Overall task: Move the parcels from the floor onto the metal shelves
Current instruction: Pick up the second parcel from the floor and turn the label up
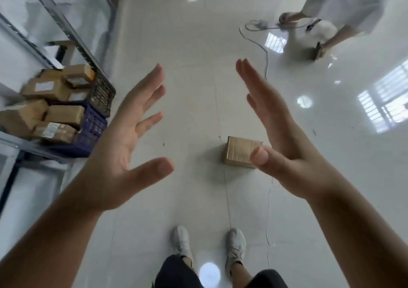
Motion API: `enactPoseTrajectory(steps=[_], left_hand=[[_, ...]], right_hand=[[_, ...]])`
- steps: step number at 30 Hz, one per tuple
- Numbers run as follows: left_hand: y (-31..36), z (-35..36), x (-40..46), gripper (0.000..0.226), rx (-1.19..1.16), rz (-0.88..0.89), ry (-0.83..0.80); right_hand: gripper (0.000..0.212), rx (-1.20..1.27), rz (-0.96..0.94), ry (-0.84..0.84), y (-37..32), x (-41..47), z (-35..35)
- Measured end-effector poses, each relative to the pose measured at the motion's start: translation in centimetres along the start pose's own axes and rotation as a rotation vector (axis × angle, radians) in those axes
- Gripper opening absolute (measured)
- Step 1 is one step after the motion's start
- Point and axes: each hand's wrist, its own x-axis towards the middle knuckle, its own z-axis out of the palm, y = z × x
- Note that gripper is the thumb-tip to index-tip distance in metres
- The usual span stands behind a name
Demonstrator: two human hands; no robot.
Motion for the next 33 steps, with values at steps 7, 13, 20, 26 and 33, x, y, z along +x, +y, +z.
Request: enactPoseTrajectory(steps=[7,13,20,26,33], left_hand=[[-1.9,1.3,1.7,0.117,-0.013,0.03,-0.125],[-3.3,2.3,4.3,0.115,-0.044,0.044,-0.207],[-5.2,7.7,9.3,0.112,-0.023,-0.018,-0.224],[-8.9,17.3,15.2,0.114,-0.002,-0.145,-0.192],[-15.2,26.6,22.0,0.11,-0.021,-0.214,-0.161]], right_hand=[[0.098,-0.028,0.079,0.107,1.3,-1.8,-0.8],[0.097,-0.103,0.103,0.167,2.2,-1.9,-2.0],[0.094,-0.041,0.158,0.188,8.3,-3.8,-6.9],[0.101,0.015,0.216,0.132,17.8,-5.1,-15.8],[0.102,0.096,0.317,0.091,29.5,-6.9,-22.7]])
